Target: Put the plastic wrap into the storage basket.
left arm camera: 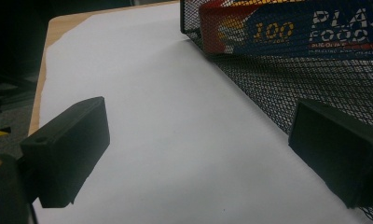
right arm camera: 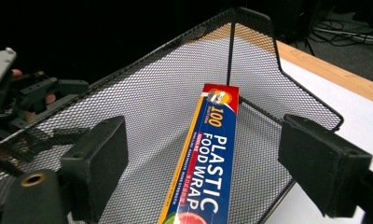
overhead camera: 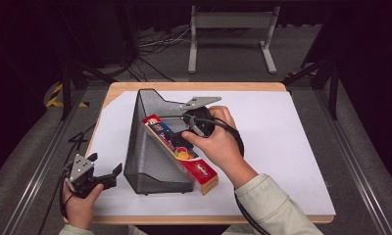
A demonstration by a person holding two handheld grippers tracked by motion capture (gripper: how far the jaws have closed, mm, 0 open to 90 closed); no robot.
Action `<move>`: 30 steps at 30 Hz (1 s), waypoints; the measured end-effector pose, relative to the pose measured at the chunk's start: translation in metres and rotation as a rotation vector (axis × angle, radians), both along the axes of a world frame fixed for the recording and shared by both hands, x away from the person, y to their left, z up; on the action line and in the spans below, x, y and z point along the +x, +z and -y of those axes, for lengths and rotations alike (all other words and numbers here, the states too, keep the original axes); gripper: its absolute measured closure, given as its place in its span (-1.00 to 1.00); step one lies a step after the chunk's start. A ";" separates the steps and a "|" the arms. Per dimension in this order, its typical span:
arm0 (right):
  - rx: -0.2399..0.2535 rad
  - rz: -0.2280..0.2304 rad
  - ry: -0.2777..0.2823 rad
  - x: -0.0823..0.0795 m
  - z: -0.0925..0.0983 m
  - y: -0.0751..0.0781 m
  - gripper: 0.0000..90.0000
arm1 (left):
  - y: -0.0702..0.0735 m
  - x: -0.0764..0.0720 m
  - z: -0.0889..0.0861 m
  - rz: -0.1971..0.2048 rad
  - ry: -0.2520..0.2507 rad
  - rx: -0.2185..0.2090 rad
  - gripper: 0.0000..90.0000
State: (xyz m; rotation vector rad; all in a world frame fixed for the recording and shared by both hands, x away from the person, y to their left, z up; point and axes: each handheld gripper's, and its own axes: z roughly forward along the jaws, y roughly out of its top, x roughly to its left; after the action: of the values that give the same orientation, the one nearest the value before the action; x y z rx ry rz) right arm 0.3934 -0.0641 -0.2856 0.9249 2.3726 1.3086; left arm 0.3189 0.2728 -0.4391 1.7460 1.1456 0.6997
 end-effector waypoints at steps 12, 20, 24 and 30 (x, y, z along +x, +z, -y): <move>-0.004 0.017 -0.003 -0.009 0.033 0.003 -0.70 | 0.000 0.003 0.001 0.001 -0.003 -0.004 -0.86; -0.005 0.016 -0.061 -0.011 0.078 0.004 -0.72 | 0.000 0.004 0.003 -0.002 -0.010 0.001 -0.86; -0.003 0.016 -0.085 -0.014 0.099 0.005 -0.74 | 0.000 0.004 0.004 -0.002 -0.007 -0.001 -0.86; -0.011 0.021 -0.112 -0.018 0.124 0.006 -0.75 | 0.000 0.004 0.003 -0.003 -0.007 0.003 -0.86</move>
State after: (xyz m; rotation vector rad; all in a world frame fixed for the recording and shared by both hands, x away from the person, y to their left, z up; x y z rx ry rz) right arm 0.3754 -0.1884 -0.2797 1.0203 2.2746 1.2557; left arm 0.3232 0.2696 -0.4392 1.7533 1.1402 0.6949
